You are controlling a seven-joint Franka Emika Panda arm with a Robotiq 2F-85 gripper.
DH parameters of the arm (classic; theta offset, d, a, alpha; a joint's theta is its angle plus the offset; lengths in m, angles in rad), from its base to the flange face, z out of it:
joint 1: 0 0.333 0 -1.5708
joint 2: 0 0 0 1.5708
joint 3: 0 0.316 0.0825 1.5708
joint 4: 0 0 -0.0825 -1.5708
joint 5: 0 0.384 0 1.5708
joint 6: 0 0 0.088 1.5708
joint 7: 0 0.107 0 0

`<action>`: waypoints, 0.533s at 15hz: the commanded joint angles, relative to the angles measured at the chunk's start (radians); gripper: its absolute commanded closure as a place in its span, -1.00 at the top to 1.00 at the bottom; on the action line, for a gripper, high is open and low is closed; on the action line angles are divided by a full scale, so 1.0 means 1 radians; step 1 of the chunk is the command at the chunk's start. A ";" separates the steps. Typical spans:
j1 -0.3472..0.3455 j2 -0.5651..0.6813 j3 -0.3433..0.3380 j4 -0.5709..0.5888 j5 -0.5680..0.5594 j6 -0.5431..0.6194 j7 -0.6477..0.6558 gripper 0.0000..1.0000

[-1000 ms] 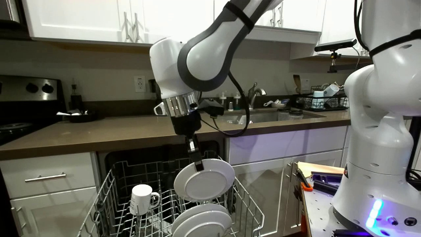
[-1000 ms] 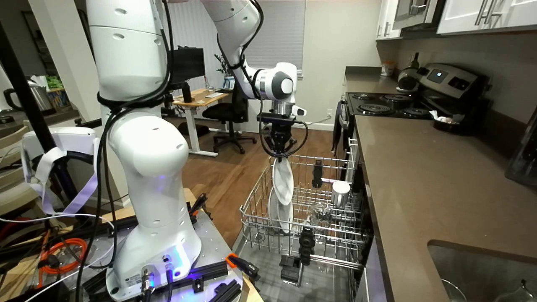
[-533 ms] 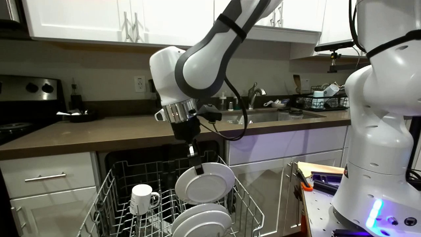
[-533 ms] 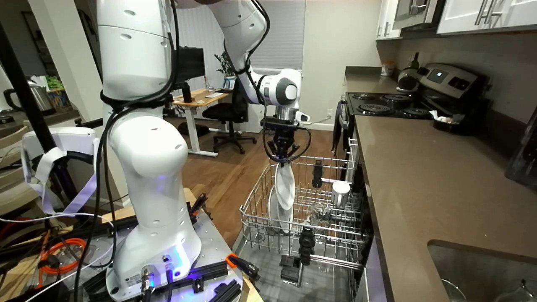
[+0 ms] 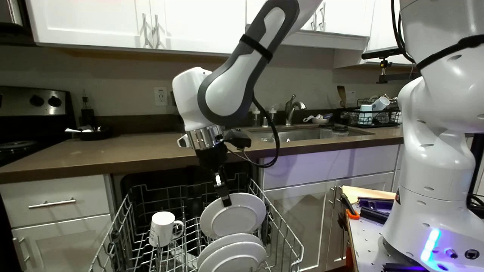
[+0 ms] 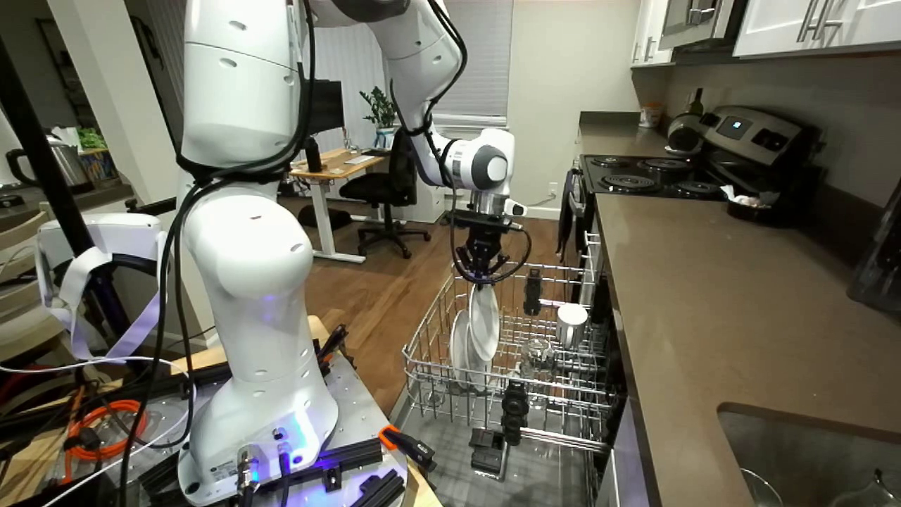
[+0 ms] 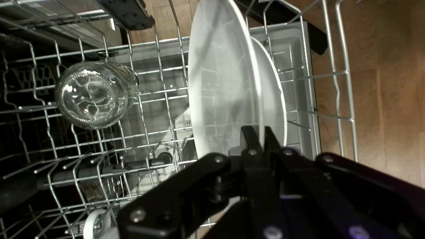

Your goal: Put the plate in the dishwasher

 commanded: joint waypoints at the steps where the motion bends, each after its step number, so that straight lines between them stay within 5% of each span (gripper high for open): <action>1: -0.021 0.045 0.008 0.028 0.011 0.038 -0.053 -0.88; 8: -0.026 0.135 0.008 0.056 0.006 0.072 -0.055 -0.88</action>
